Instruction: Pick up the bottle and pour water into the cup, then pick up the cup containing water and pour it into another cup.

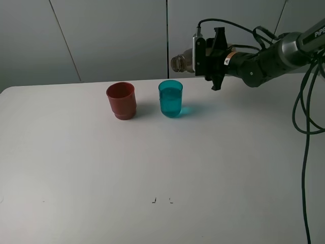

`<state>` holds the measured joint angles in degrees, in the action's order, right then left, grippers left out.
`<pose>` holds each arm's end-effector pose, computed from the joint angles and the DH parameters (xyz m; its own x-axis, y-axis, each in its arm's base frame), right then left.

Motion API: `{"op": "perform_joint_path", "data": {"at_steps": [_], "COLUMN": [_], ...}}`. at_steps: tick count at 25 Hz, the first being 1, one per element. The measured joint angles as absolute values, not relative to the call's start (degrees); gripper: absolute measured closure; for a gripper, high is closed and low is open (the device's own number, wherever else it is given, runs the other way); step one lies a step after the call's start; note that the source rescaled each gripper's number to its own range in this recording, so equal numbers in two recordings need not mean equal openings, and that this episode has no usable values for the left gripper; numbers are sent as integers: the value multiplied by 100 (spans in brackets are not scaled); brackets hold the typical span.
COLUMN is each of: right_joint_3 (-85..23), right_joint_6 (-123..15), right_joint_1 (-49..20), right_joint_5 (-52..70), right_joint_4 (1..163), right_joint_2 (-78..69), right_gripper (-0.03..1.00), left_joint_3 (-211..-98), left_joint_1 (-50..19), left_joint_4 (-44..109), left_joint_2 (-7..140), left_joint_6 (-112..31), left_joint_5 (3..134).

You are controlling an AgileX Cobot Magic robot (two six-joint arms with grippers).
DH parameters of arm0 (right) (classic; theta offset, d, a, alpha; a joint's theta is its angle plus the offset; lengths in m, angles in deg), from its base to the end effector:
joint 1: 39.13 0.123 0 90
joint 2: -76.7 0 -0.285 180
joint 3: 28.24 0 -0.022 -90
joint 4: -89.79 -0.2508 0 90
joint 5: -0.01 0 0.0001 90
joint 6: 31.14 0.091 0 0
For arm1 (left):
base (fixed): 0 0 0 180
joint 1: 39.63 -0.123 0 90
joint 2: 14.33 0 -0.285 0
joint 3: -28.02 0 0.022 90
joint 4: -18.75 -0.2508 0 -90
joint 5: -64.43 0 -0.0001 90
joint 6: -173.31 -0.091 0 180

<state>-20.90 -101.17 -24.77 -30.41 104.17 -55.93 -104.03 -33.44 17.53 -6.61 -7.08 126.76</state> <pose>0.4387 0.1241 0.1233 0.3132 -0.9351 -0.1658 -0.3809 0.0362 -0.9239 -0.0072 0.0025 0.2781 -0.4651 0.0672 -0.8827 0.0990 0.9948 0.0236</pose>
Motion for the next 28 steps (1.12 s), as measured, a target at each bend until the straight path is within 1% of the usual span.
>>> {"op": "perform_joint_path", "data": {"at_steps": [4, 10, 16, 21, 24, 28], "right_joint_3": [-2061, -2058, -2028, -1688, -1440, -1259], "right_joint_6": [-8635, -5988, -3883, -2715, -2367, -2073], "right_joint_1": [-2477, -2477, -2658, -2921, -3119, -3434], "right_joint_5": [-3008, -3005, -3005, -3502, -3877, -3999], "right_joint_4": [10417, 10417, 10417, 10417, 10417, 10480], "right_joint_2": [-5593, -5458, -5419, -5411, -5411, -5411], "right_gripper": [95, 95, 95, 95, 95, 95], "left_joint_3": [-10403, -10403, -10403, -10403, -10403, -10403], "left_joint_1": [-3344, -3344, -3344, -3344, -3344, -3344], "left_joint_4": [1753, 1753, 1753, 1753, 1753, 1753], "left_joint_2": [-661, -661, -661, -661, -661, -661], "left_joint_6": [-669, -669, -669, -669, -669, -669], "left_joint_5": [12676, 12676, 12676, 12676, 12676, 12676]}}
